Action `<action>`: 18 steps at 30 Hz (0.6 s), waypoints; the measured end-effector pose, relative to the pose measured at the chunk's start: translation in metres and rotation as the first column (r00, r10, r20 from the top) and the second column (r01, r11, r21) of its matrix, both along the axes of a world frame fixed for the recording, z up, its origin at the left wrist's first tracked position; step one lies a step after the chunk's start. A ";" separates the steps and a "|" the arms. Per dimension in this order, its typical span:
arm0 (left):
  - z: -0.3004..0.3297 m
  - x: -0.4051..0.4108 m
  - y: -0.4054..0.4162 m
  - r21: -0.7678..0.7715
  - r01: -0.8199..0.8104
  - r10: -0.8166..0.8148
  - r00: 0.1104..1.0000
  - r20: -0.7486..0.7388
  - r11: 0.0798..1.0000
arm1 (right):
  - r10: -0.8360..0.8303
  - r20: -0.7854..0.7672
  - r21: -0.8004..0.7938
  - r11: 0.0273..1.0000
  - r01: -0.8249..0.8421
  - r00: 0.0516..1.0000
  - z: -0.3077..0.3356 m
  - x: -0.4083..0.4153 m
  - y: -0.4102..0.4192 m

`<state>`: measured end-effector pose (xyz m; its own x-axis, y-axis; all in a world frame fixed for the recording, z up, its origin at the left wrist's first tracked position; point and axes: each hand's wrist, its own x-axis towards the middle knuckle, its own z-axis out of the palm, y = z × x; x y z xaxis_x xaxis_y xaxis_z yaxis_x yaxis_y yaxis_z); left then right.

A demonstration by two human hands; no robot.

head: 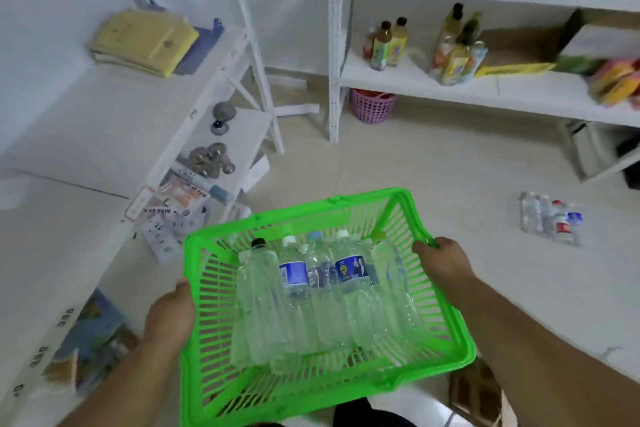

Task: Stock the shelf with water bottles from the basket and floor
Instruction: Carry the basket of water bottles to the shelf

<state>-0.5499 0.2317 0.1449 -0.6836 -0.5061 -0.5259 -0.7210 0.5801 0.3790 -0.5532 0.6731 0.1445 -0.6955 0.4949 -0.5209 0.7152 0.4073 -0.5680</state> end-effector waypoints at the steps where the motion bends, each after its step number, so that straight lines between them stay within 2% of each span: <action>1: 0.002 -0.021 0.017 -0.020 0.052 -0.052 0.999 -0.003 0.998 | -0.036 -0.012 -0.002 0.999 0.036 0.999 0.000 -0.007 0.015; 4: 0.004 -0.080 0.062 -0.004 0.107 -0.107 0.994 -0.015 0.994 | -0.143 -0.051 0.010 0.990 0.144 0.988 0.001 -0.030 0.056; 7: 0.002 -0.134 0.095 0.050 0.053 -0.050 0.997 -0.061 0.997 | -0.231 -0.057 0.024 0.972 0.232 0.971 0.002 -0.053 0.086; 15: -0.020 -0.294 0.173 0.030 0.310 -0.311 0.950 0.009 0.950 | -0.359 -0.036 0.119 0.925 0.361 0.932 -0.009 -0.148 0.138; 18: -0.025 -0.339 0.192 0.045 0.321 -0.321 0.947 0.008 0.946 | -0.383 -0.017 0.126 0.916 0.382 0.924 -0.011 -0.184 0.152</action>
